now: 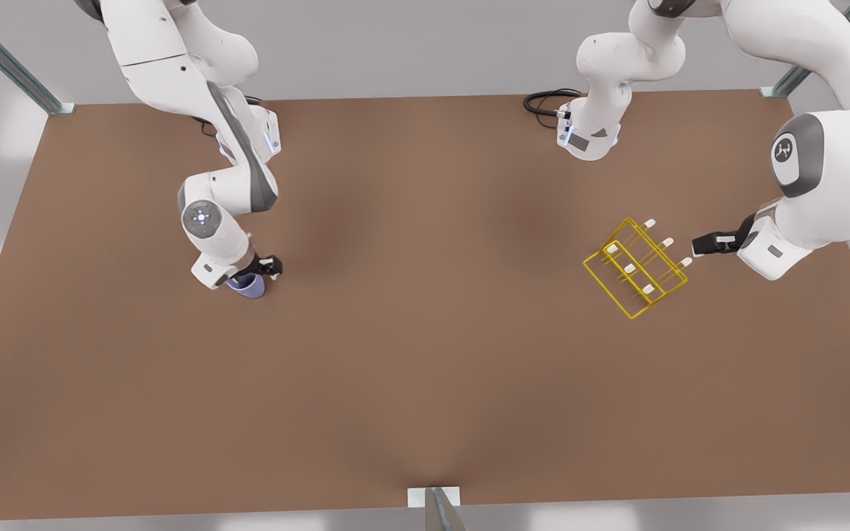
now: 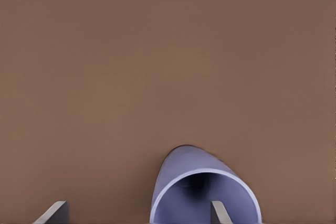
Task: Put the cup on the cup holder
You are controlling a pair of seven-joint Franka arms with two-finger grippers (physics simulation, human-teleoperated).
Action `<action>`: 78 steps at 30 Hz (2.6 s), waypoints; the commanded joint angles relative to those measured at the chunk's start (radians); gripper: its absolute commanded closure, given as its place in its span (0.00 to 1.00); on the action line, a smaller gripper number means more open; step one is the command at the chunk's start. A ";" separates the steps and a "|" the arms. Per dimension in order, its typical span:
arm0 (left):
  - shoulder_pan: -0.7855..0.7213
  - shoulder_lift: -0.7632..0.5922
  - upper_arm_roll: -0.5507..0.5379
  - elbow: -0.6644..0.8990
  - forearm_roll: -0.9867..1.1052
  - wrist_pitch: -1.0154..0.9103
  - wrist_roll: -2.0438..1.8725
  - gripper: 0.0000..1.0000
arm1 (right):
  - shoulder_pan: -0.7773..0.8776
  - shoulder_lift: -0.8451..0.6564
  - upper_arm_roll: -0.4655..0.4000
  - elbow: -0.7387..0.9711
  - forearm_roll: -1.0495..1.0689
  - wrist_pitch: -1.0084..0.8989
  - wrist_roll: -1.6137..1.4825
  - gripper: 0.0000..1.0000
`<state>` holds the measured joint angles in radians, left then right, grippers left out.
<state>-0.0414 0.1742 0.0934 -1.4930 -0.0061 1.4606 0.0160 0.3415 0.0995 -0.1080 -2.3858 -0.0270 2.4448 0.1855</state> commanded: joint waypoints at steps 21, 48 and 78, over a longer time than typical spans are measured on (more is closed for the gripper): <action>-0.003 -0.004 -0.001 0.007 0.003 -0.002 0.001 0.00 | 0.002 0.114 -0.007 0.005 0.001 0.034 0.008 0.00; -0.011 -0.005 -0.001 0.008 0.002 -0.023 -0.008 0.00 | 0.119 0.169 0.048 0.433 0.778 -0.288 -0.104 0.79; -0.055 -0.013 -0.007 0.013 0.003 0.000 -0.136 0.00 | 0.384 1.005 0.045 1.217 1.762 -0.241 -1.175 0.79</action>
<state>-0.0963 0.1622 0.0857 -1.4807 -0.0037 1.4522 -0.0563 0.7239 1.1015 -0.0628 -1.1729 1.7342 2.1881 -0.6732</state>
